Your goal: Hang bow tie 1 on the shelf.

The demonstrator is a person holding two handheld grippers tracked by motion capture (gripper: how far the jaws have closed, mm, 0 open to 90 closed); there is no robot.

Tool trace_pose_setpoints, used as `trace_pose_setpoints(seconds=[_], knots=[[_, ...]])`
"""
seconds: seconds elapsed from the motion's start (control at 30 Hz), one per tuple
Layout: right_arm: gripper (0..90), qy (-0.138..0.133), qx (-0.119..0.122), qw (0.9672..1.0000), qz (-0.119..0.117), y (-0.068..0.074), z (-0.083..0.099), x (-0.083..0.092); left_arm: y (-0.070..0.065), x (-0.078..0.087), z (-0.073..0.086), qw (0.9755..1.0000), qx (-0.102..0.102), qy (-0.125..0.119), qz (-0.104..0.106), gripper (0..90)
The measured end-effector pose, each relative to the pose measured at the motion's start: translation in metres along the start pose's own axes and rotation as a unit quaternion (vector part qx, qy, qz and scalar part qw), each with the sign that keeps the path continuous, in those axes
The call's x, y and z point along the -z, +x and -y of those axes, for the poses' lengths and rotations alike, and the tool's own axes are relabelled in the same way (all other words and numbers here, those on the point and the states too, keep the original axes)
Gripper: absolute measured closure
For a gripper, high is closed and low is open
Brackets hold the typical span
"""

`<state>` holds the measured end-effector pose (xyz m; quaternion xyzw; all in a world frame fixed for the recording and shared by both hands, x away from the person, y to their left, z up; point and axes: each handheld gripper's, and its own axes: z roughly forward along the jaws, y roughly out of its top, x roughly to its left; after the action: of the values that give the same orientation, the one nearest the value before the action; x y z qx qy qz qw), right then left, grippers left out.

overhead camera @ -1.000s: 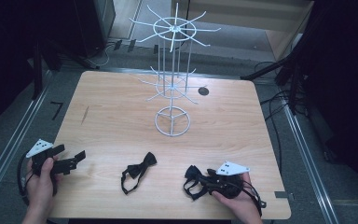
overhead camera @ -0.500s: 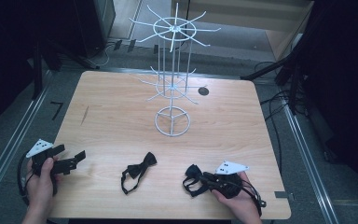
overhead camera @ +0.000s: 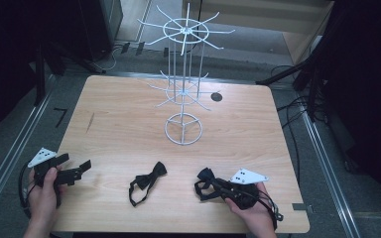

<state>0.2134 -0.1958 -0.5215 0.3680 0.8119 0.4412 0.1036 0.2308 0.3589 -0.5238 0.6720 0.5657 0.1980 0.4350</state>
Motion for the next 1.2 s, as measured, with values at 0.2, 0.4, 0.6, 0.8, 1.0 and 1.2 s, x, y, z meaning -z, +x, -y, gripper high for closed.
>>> trace_pose_setpoints(seconds=[0.2,0.4,0.6,0.8,1.0,1.2], knots=[[77.3,-0.048,-0.017,0.9985,0.016,-0.003,-0.010,0.010,0.000,0.000,0.000,1.0000,0.000,0.000,0.000,1.6],[77.3,-0.071,-0.024,0.9968,0.027,-0.005,-0.018,0.012,0.000,0.000,0.000,1.0000,0.000,-0.001,0.000,1.6],[77.3,-0.090,-0.023,0.9950,0.037,-0.004,-0.028,0.014,0.000,0.000,0.000,1.0000,-0.001,0.000,0.000,1.6],[77.3,-0.112,-0.036,0.9920,0.046,-0.007,-0.039,0.020,0.000,0.000,0.000,1.0000,-0.001,0.000,0.000,1.7],[77.3,-0.118,-0.033,0.9910,0.055,-0.007,-0.048,0.021,0.000,0.000,0.000,1.0000,-0.001,-0.001,0.000,1.6],[77.3,-0.132,-0.033,0.9889,0.060,-0.009,-0.060,0.023,0.000,0.001,0.000,1.0000,-0.001,-0.001,0.001,1.6]])
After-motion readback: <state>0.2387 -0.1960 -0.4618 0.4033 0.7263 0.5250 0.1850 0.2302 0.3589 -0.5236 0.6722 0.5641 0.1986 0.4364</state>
